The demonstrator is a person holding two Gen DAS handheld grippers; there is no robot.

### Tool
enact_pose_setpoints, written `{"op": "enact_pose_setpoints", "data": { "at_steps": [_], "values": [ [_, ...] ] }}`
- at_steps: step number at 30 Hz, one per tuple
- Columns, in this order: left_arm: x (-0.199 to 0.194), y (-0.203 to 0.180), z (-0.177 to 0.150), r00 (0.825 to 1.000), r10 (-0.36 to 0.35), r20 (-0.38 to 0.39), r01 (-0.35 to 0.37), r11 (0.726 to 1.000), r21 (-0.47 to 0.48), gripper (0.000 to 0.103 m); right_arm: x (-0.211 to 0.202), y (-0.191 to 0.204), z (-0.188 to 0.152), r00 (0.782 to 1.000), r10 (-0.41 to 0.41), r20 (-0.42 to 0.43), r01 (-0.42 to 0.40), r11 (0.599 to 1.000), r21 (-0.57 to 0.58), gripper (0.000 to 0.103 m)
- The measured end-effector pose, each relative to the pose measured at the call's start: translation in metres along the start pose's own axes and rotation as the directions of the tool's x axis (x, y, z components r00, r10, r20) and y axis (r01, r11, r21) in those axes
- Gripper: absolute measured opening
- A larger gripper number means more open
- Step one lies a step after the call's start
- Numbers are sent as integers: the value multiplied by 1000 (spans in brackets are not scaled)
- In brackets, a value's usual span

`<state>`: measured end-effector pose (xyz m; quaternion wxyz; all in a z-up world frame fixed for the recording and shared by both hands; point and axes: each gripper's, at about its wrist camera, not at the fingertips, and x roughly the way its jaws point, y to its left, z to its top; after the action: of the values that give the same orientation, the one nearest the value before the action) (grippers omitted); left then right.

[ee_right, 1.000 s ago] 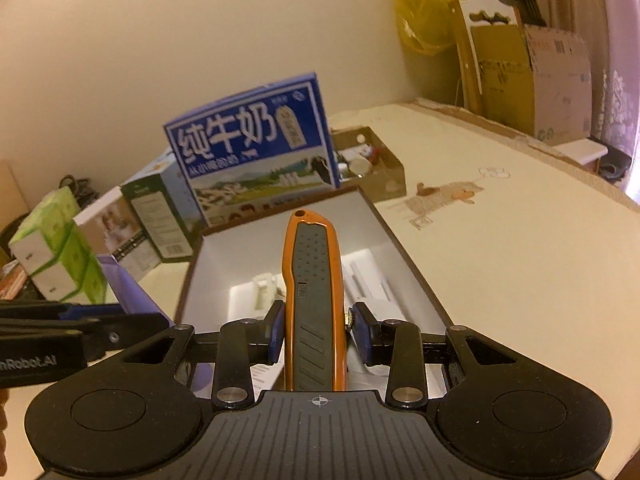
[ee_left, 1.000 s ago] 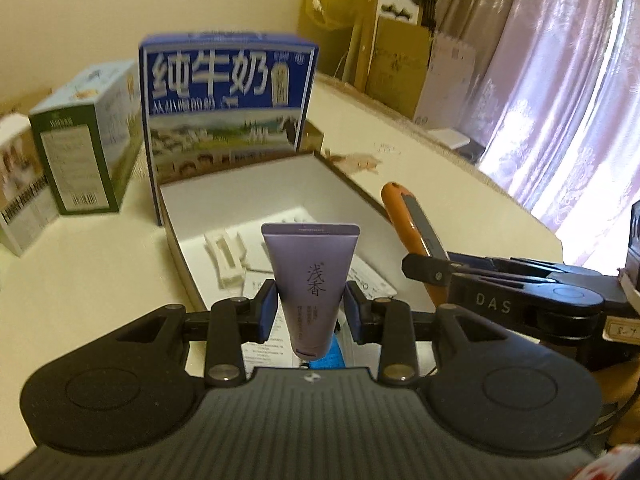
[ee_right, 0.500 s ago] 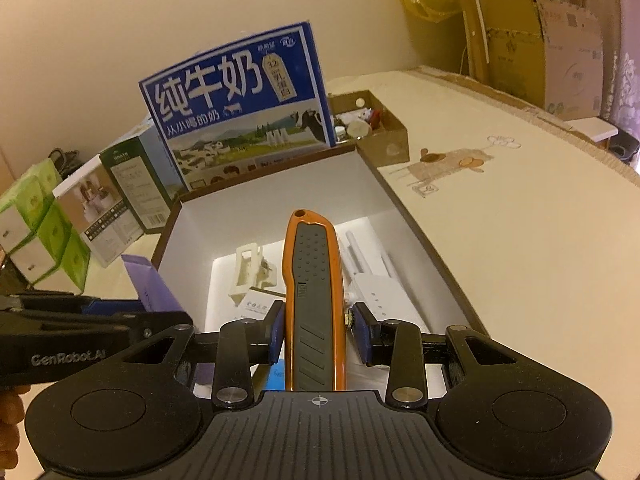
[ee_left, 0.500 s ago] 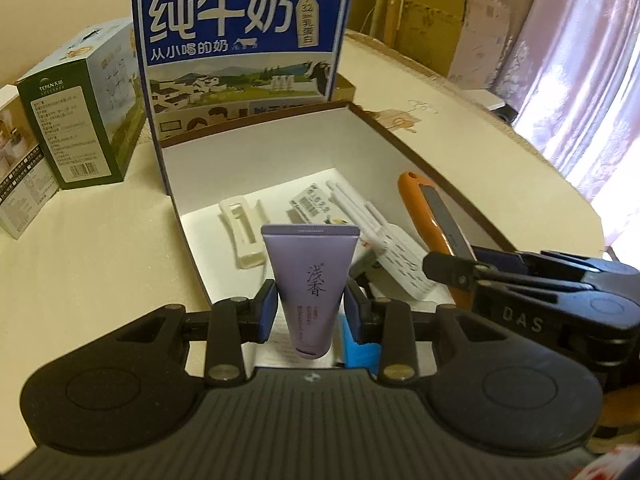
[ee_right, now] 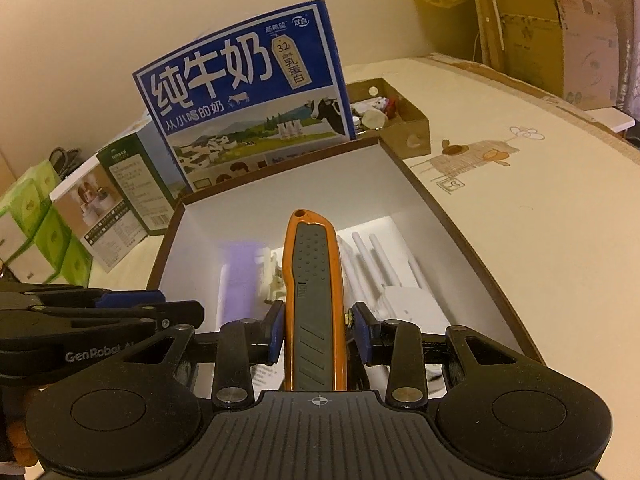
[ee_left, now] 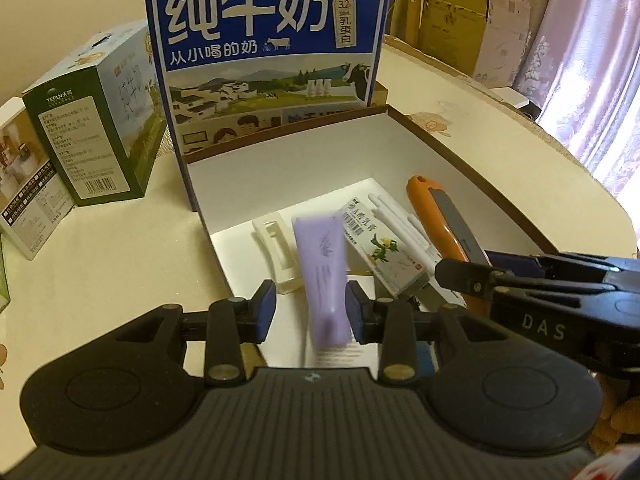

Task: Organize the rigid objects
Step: 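Lower the tube and knife into the shoebox and open both tools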

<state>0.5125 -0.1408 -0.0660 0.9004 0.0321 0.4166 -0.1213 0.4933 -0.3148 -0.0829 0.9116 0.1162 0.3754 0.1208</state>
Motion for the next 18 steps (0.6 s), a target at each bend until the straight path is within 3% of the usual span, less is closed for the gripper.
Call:
{"op": "enact_pose_setpoints", "data": {
  "at_steps": [14,18],
  "values": [
    [2,2,1,1000,-8,19,7,999,44,37,21,5,3,1000,3,-21,-2,1000,16,33],
    [2,4,1,1000,-9,20,8,999,40,40,20,6,9,998,9,56,-11,999,44,33]
  ]
}}
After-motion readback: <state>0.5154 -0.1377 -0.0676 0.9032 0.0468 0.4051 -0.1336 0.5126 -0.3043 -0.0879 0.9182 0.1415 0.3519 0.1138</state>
